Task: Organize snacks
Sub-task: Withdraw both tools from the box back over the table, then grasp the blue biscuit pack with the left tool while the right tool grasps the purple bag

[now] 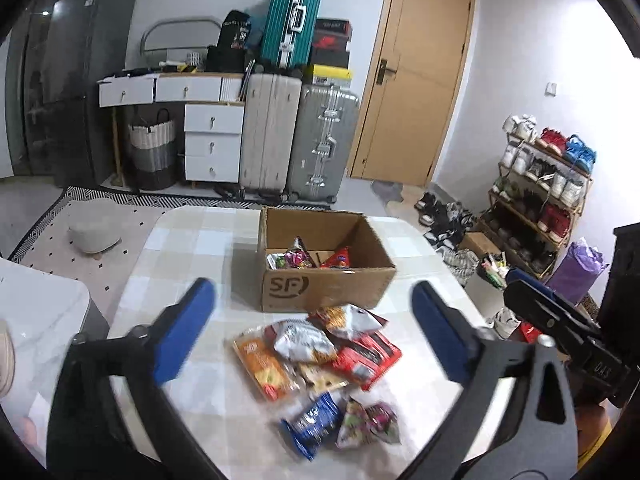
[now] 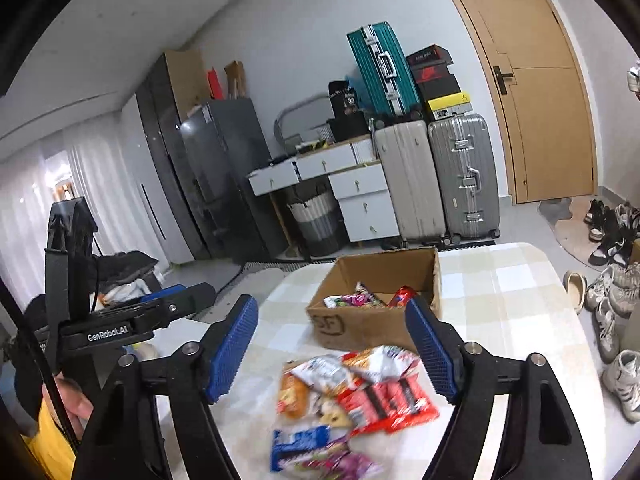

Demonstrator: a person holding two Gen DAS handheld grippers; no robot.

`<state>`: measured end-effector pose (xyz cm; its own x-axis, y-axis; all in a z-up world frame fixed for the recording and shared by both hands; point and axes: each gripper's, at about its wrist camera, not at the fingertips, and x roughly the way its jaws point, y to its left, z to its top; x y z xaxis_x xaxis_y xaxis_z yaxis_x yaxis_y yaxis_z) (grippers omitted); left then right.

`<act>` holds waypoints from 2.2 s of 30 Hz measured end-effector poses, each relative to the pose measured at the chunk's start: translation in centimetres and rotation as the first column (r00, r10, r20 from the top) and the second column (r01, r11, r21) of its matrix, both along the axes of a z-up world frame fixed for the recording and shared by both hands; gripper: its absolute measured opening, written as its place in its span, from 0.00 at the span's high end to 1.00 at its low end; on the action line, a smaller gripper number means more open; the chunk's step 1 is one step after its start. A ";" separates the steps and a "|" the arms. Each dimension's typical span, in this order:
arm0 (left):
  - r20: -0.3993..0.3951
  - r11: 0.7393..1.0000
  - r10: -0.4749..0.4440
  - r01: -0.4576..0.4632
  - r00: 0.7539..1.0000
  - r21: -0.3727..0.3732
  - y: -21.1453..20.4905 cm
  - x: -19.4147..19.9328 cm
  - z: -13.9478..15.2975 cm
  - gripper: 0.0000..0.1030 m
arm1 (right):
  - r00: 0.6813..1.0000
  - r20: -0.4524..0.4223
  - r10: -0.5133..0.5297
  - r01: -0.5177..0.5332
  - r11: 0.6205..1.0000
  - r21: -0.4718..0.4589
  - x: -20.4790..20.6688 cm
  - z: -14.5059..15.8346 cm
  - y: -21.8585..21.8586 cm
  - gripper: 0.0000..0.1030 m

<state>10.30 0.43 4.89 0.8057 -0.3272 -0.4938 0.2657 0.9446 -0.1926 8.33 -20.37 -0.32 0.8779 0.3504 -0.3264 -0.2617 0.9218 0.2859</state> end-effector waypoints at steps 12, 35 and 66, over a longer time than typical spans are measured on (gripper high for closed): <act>0.113 0.996 0.082 -0.085 0.990 0.018 1.7 -13.3 -0.4 0.01 | 0.995 0.092 -0.036 0.040 0.998 -0.041 -9.4 -0.6 2.1 0.08; -0.087 0.995 0.027 -0.019 0.996 0.094 -0.6 -9.3 -10.8 0.01 | 0.999 -0.051 -0.002 -0.002 0.997 -0.083 -9.3 -10.1 1.9 0.03; -0.292 0.995 0.101 -0.097 0.951 0.030 2.4 0.5 -21.9 0.01 | 0.886 -0.404 0.226 -0.233 0.972 0.034 3.1 -19.8 3.8 0.09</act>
